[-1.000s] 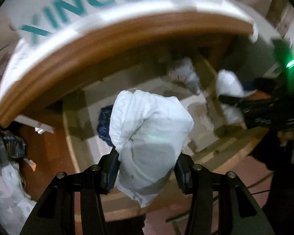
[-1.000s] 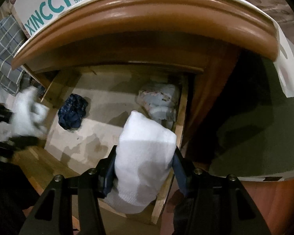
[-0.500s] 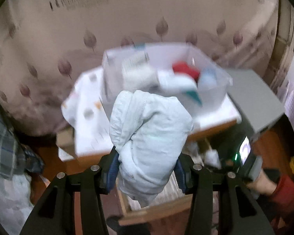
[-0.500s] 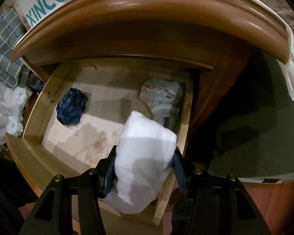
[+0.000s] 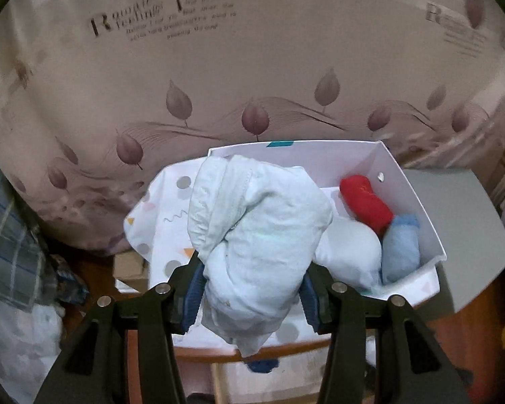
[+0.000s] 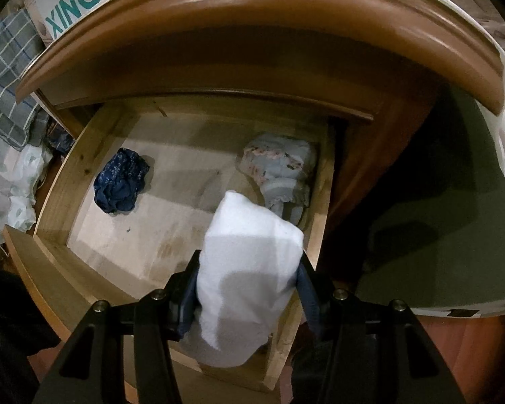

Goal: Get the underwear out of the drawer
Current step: 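Carry the light grey garment into the shoe box and open the left gripper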

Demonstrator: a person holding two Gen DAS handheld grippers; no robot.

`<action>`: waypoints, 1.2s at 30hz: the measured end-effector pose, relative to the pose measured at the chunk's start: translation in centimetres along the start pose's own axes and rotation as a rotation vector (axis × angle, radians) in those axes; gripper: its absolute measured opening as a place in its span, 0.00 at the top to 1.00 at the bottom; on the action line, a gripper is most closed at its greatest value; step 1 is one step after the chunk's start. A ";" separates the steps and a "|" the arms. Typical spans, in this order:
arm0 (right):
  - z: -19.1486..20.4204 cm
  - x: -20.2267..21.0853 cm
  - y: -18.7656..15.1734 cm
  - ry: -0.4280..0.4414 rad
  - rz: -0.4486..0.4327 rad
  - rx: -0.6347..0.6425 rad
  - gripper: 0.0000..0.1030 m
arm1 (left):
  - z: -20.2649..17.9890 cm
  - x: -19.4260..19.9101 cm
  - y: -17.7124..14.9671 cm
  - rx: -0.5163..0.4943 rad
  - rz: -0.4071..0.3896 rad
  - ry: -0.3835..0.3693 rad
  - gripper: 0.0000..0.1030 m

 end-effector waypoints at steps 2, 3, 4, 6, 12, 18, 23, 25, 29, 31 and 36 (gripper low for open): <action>0.0 -0.1 0.0 -0.002 -0.001 0.001 0.49 | 0.0 -1.6 0.5 0.016 0.010 0.009 0.56; 0.0 -0.1 0.0 0.000 0.000 -0.002 0.49 | -0.1 -2.1 0.7 0.017 0.007 0.017 0.56; 0.0 -0.2 0.0 0.007 0.003 -0.009 0.49 | -0.1 -2.5 0.8 0.017 0.003 0.024 0.56; 0.0 -0.2 0.0 0.010 0.002 -0.013 0.49 | 0.0 -3.8 1.1 0.031 0.014 0.036 0.56; 0.1 -0.5 0.1 0.009 0.013 -0.014 0.49 | 0.2 -6.6 1.1 0.045 0.063 0.060 0.55; 0.4 -0.7 0.1 0.007 0.019 -0.008 0.49 | -0.2 -7.9 1.1 0.029 0.064 0.081 0.53; 0.2 -0.6 0.0 0.006 0.019 -0.020 0.49 | 0.2 -9.0 1.2 0.048 0.071 0.086 0.51; 0.3 -0.6 0.0 0.005 0.018 -0.020 0.49 | 0.1 -9.2 1.3 0.049 0.069 0.086 0.50; 0.3 -0.7 0.0 0.006 0.022 -0.017 0.49 | 0.4 -9.7 1.3 0.059 0.079 0.086 0.45; 0.3 -0.6 0.1 0.008 0.021 -0.017 0.49 | 0.7 -9.6 1.3 0.078 0.076 0.074 0.43; 0.3 -0.6 0.1 0.003 0.019 -0.016 0.49 | 0.7 -9.3 0.8 0.063 0.075 0.057 0.30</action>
Point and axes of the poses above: each gripper's, at about its wrist camera, not at the fingertips, and x roughly against the way its jaws point, z to its left, y to its top, the point moved 1 cm from there along -x, roughly the way its jaws point, and after that the axes turned 3 degrees about y, right-handed, at the moved point
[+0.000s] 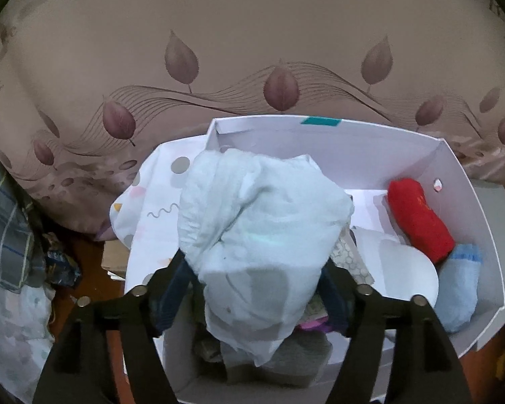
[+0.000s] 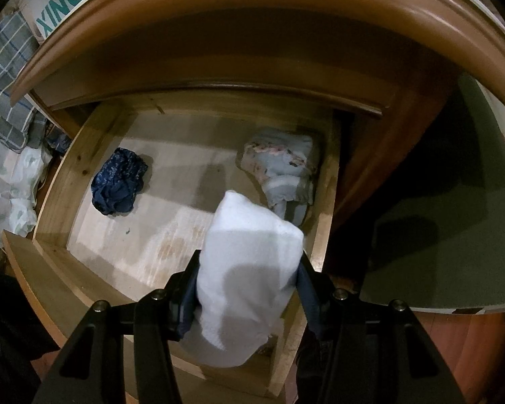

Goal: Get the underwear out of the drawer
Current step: 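Carry the light grey garment into the shoe box and open the left gripper, then withdraw the left gripper from the box back over the drawer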

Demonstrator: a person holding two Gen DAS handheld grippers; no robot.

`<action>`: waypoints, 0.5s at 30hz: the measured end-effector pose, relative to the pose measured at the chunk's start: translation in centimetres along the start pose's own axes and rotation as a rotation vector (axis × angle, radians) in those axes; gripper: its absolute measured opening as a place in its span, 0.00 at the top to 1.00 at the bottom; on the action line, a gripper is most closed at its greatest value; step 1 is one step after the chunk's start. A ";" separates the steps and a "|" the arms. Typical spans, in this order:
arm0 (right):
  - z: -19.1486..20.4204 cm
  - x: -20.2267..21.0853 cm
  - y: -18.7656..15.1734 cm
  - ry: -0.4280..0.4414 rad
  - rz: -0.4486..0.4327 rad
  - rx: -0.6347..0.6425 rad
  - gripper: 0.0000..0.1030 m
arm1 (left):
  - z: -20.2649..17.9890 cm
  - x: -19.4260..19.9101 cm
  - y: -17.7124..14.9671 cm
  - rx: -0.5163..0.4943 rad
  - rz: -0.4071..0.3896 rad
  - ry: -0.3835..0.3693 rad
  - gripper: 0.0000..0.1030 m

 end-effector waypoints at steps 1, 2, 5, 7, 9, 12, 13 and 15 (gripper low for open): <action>0.0 0.0 0.0 -0.002 0.000 0.002 0.49 | -0.1 0.1 -0.1 -0.002 -0.001 -0.002 0.29; 0.0 0.0 0.0 -0.001 -0.001 0.000 0.49 | -0.1 0.2 -0.3 0.001 -0.001 -0.003 0.28; 0.0 0.0 0.0 -0.002 -0.002 0.003 0.49 | -0.4 0.6 -0.6 -0.010 -0.011 0.003 0.24; 0.0 0.0 0.1 -0.003 0.000 0.005 0.49 | -0.5 0.8 -0.7 -0.016 -0.014 0.002 0.22; 0.0 -0.1 0.1 -0.006 0.000 0.005 0.49 | -0.5 1.1 -0.8 -0.016 -0.020 -0.002 0.21; -0.1 -0.1 0.1 -0.005 -0.002 0.005 0.49 | -0.5 1.5 -0.8 -0.007 -0.027 -0.007 0.19; -0.1 -0.1 0.1 -0.006 -0.003 0.006 0.49 | -0.6 1.8 -0.9 -0.007 -0.032 -0.007 0.17; -0.1 -0.1 0.1 -0.005 -0.001 0.006 0.49 | -0.7 2.2 -0.8 -0.014 -0.041 -0.005 0.14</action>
Point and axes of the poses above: each gripper's, at about its wrist camera, not at the fingertips, and x roughly against the way its jaws point, z to its left, y to its top, the point moved 1 cm from there along -x, roughly the way its jaws point, and after that the axes turned 3 degrees about y, right-handed, at the moved point
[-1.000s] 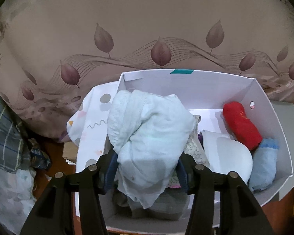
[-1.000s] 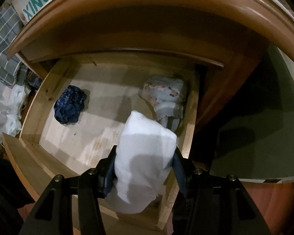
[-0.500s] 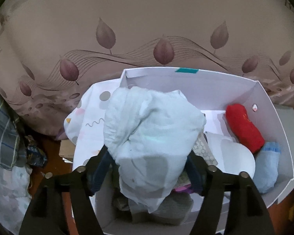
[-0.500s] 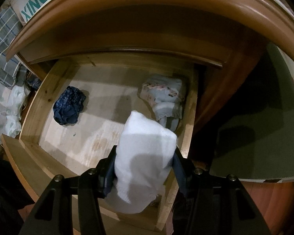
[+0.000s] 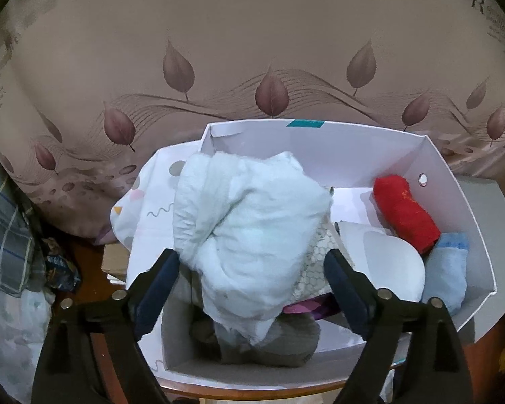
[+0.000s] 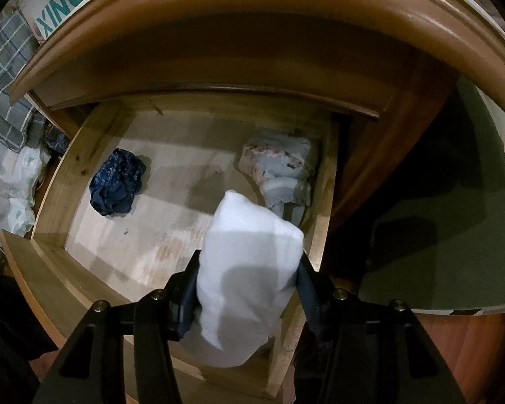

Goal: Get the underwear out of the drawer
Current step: 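Withdraw the left gripper from the box back over the drawer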

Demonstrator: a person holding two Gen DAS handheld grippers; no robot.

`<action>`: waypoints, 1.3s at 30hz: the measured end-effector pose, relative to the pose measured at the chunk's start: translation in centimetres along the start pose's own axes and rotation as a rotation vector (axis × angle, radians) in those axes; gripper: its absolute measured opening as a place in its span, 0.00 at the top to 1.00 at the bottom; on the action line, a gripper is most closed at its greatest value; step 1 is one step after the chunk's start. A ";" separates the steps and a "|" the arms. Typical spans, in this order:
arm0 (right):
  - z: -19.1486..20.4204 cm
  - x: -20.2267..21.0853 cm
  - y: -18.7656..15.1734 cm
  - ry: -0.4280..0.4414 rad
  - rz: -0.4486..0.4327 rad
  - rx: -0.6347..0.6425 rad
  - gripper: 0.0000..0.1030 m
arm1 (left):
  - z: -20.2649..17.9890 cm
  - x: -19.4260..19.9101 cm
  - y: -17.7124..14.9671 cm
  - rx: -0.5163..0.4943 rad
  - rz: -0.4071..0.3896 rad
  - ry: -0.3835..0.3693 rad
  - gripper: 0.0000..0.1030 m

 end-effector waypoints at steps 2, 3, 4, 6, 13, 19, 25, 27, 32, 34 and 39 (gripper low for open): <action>0.0 0.0 0.0 -0.002 -0.002 0.004 0.49 | -0.1 0.5 0.1 -0.001 -0.009 0.000 0.14; 0.1 0.0 0.0 -0.002 -0.002 0.005 0.49 | 0.0 0.8 0.1 -0.001 -0.012 -0.002 0.14; 0.1 0.0 0.1 0.001 -0.003 0.006 0.49 | 0.0 1.1 0.2 0.000 -0.016 -0.004 0.14; 0.0 0.1 0.1 0.001 -0.006 0.007 0.49 | 0.2 1.8 0.2 0.004 -0.032 -0.008 0.14; -0.1 0.1 0.0 -0.001 -0.007 0.001 0.49 | 1.4 4.9 -1.2 0.033 -0.104 0.006 0.14; -0.1 0.2 0.1 -0.009 -0.013 0.001 0.49 | 3.0 8.4 -5.1 0.016 -0.200 0.122 0.13; -0.2 0.1 0.0 -0.013 -0.027 0.002 0.49 | 3.1 9.7 -12.0 -0.055 -0.290 0.310 0.06; -0.1 0.1 0.0 -0.017 -0.027 0.008 0.49 | 3.5 8.9 -14.1 -0.027 -0.264 0.286 0.06; 0.3 0.3 -0.1 -0.027 -0.045 0.027 0.49 | 4.8 4.7 -18.5 0.078 -0.144 0.242 0.06; 0.6 0.9 0.0 -0.025 -0.064 0.045 0.49 | 5.6 3.3 -19.7 0.111 -0.122 0.240 0.06; 1.3 2.7 0.2 -0.046 -0.114 0.067 0.49 | 7.0 1.0 -21.9 0.154 -0.084 0.280 0.06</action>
Point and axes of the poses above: each gripper's, at about its wrist camera, not at the fingertips, and x roughly against the way its jaws point, z to its left, y to its top, the point moved 1 cm from there along -x, roughly the way its jaws point, and after that the axes turned 3 degrees about y, right-handed, at the moved point
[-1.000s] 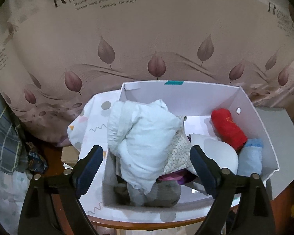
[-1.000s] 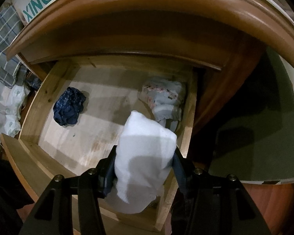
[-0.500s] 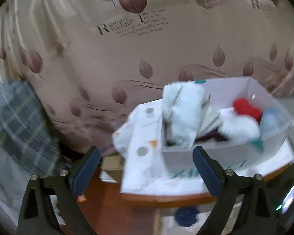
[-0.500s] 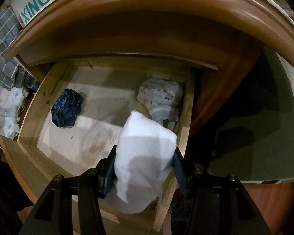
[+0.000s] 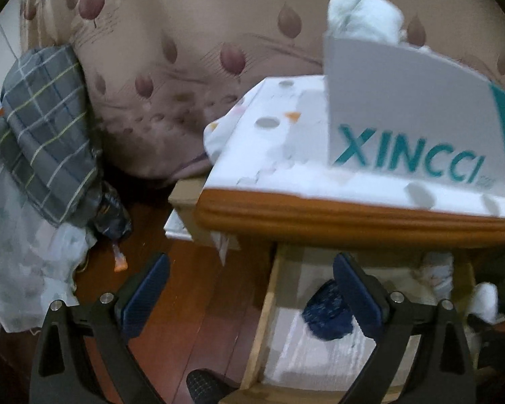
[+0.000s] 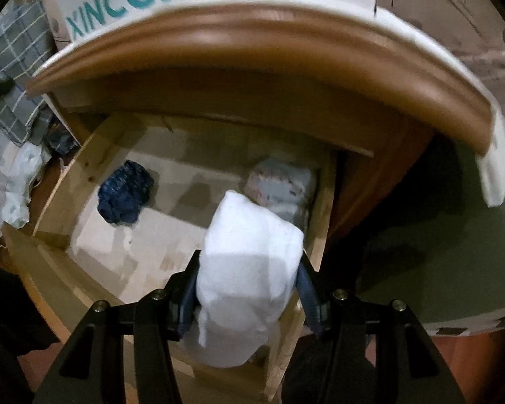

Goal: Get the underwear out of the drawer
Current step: 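Withdraw the left gripper from the box back over the drawer, then carry the white garment into the shoe box and open the right gripper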

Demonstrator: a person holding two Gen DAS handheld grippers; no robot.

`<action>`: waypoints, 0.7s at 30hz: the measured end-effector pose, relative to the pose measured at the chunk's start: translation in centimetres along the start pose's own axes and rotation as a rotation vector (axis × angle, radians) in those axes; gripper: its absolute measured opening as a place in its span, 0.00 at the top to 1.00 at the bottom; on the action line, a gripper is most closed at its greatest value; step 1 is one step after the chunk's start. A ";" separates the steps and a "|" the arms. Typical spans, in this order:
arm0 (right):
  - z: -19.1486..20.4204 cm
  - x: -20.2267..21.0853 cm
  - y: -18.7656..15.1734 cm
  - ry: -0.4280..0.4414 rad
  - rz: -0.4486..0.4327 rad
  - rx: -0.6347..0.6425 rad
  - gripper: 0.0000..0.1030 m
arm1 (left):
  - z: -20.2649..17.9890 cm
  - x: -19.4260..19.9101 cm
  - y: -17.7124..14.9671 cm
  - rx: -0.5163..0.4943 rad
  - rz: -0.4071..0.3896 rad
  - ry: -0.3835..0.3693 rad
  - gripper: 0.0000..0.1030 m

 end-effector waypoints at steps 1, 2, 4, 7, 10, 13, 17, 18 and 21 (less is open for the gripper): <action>-0.1 0.3 0.1 0.010 0.001 -0.023 0.49 | 0.2 -0.3 0.0 0.004 0.005 0.003 0.06; -0.2 0.6 0.1 0.019 -0.004 -0.042 0.49 | 0.4 -0.5 -0.2 0.017 0.007 -0.004 0.06; -0.1 1.2 0.3 -0.001 -0.010 -0.047 0.49 | 0.8 -1.0 -0.5 0.033 0.019 0.004 0.06; -0.2 2.1 0.7 -0.003 -0.016 -0.071 0.49 | 1.1 -1.2 -0.5 0.050 0.017 -0.004 0.06; 0.1 3.2 1.0 -0.012 -0.031 -0.074 0.49 | 1.0 -1.6 -0.7 0.056 0.039 -0.035 0.06; 0.6 5.4 1.4 -0.008 -0.055 -0.067 0.49 | 0.9 -1.6 -0.7 0.057 0.045 -0.051 0.06; 1.4 8.5 2.4 -0.018 -0.087 -0.026 0.49 | 1.1 -1.7 -0.5 0.068 0.039 -0.061 0.06; 1.5 9.3 2.7 -0.018 -0.096 -0.021 0.49 | 1.2 -1.8 -0.5 0.076 0.046 -0.066 0.06; 1.8 12.2 4.0 -0.006 -0.129 -0.012 0.49 | 1.6 -2.3 -0.6 0.113 0.078 -0.091 0.06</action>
Point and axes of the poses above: each gripper's, at about its wrist camera, not at the fingertips, and x roughly against the way its jaws point, z to its left, y to its top, the point moved 1 cm from there along -x, roughly the way its jaws point, and after that the axes turned 3 degrees about y, right-handed, at the moved point
